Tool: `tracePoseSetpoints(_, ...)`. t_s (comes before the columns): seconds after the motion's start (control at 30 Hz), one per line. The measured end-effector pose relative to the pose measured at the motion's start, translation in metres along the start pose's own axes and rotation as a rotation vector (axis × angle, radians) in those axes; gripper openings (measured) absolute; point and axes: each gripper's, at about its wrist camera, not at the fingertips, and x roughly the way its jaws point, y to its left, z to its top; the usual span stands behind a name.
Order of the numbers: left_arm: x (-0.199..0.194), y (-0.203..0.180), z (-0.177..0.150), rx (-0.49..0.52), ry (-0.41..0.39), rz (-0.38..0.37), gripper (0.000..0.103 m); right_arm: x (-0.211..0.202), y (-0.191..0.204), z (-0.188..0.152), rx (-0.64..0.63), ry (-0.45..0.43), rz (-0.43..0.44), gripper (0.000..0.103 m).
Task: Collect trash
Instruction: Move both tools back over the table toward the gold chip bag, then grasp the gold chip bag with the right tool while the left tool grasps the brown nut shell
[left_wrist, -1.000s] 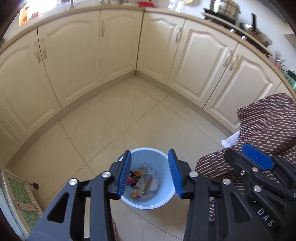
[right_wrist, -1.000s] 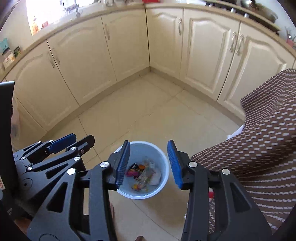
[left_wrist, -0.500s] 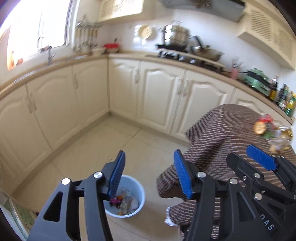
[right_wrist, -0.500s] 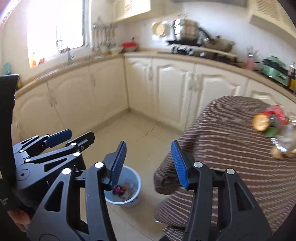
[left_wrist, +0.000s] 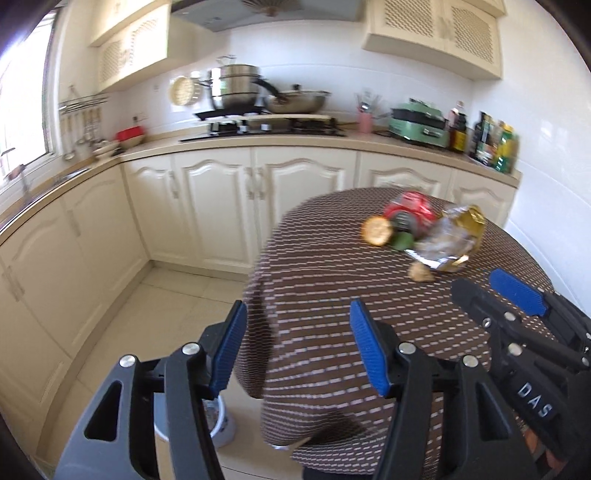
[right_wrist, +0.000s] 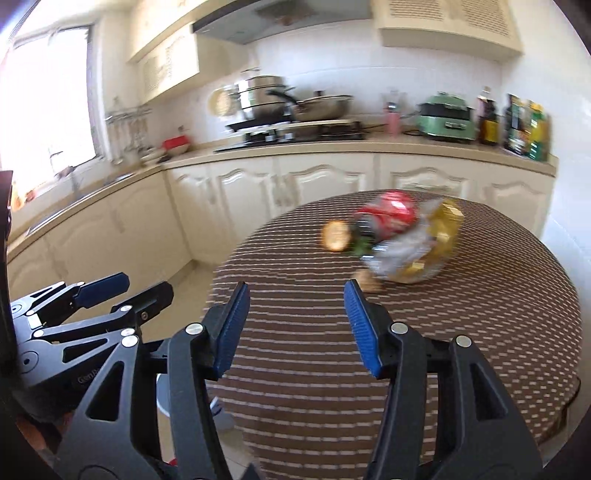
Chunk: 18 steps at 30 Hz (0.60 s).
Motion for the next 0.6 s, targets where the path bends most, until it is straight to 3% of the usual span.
tracePoseSetpoints(0.3,0.031,-0.059,0.006,0.070,0.051,-0.055,0.061,0.003,-0.079,0.000,0.117,0.008,-0.084,0.055)
tracePoseSetpoints(0.6,0.055,-0.078,0.019,0.097,0.055,-0.028,0.064,0.035,-0.126,0.009,0.254,0.048,-0.054,0.062)
